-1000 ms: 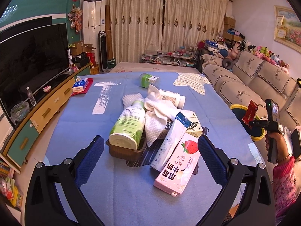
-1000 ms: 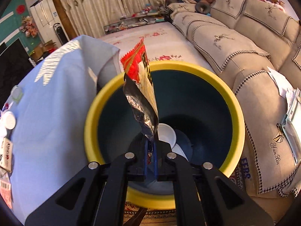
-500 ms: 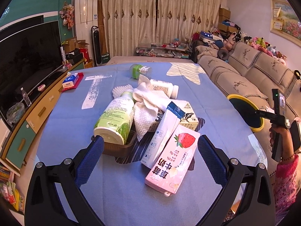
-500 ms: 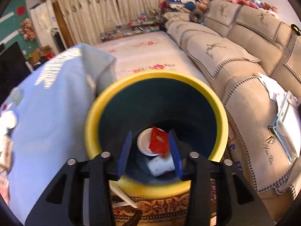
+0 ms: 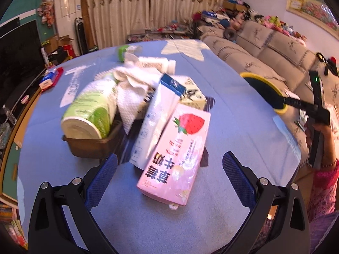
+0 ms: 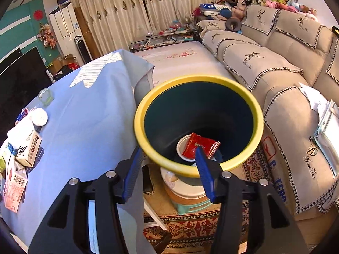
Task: Collect trash
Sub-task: 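Grasp the pink strawberry milk carton with the left gripper, then carry the milk carton over the bin and open the left gripper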
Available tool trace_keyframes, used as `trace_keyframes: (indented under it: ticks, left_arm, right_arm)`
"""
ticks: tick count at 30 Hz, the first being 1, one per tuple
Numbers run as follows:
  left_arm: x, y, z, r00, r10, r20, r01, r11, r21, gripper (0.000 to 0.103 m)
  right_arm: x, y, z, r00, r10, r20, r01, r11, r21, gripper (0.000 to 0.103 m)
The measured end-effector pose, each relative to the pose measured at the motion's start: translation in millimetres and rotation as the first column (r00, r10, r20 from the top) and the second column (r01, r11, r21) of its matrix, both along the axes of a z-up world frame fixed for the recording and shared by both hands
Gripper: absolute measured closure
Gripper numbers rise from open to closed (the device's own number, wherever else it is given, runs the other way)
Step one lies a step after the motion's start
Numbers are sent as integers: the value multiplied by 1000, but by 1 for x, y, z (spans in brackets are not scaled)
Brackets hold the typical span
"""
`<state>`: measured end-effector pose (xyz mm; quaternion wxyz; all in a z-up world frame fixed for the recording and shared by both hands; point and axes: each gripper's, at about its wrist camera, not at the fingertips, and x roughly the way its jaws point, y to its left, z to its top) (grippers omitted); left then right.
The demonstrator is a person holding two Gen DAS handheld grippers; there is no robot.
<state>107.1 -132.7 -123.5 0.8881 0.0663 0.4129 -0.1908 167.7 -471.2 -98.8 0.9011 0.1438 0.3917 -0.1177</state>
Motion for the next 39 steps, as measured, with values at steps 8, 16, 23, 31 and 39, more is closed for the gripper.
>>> trace_keyframes:
  ticks: [8,16,23,31,39]
  left_arm:
    - [-1,-10,-19,996,-59,-63,61,998,28,14]
    - [-17,-37,-15,974,-207,-90,206,978,-21,14]
    - [3,-45,-24,984,-62,-165,67,997,26,23]
    - [10,-45,-27,986,26,-165,-22,999,28,51]
    - [-12,-32,-17,983,-52,-174,53,999,5,53]
  right_arm:
    - [1,3,-4,1000,14,2,-14,1000,26,53]
    - [0,6,-3,1000,18,19,-19,999,50,49]
    - [2,11,-9,999,37,6,-37,997,64,49]
    - [2,13,-14,999,50,6,-51,995,83,48]
    - [-4,7,-17,999,32,10,-33,995,97,48]
